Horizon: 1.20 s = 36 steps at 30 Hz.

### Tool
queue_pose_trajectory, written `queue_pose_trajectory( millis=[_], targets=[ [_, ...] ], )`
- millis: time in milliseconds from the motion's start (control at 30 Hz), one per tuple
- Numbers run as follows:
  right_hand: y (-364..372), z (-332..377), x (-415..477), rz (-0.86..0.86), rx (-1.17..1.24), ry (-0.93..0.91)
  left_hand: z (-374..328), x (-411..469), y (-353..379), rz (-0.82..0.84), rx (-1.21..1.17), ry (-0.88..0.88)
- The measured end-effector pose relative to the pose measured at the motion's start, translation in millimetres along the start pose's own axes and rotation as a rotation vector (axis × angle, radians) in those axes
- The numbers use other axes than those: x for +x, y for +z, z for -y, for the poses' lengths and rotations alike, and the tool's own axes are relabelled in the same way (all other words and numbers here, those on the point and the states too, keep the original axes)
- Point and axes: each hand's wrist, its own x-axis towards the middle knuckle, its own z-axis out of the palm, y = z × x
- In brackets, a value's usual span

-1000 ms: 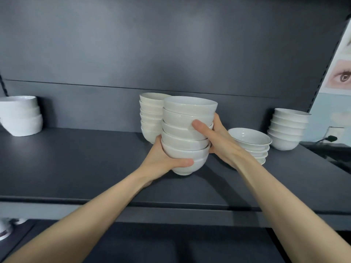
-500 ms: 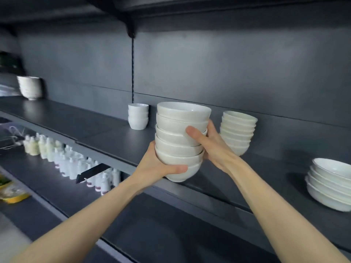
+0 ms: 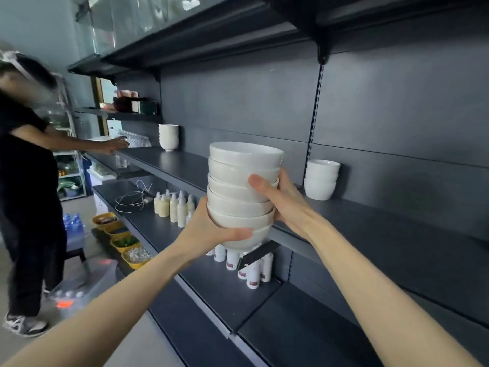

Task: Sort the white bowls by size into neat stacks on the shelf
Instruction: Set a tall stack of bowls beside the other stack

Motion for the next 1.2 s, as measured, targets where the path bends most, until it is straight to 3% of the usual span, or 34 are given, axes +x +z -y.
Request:
queue_pose_trajectory(
  millis=[800, 1033, 1200],
  targets=[
    [225, -89, 424, 0.16, 0.019, -0.027, 187, 261, -348, -0.124, 0.084, -0.013],
    [270, -130, 541, 0.088, -0.011, -0.032, 257, 355, -433, -0.02, 0.049, 0.012],
    [297, -167, 623, -0.069, -0.026, 0.002, 316, 435, -490, 0.115, 0.029, 0.003]
  ],
)
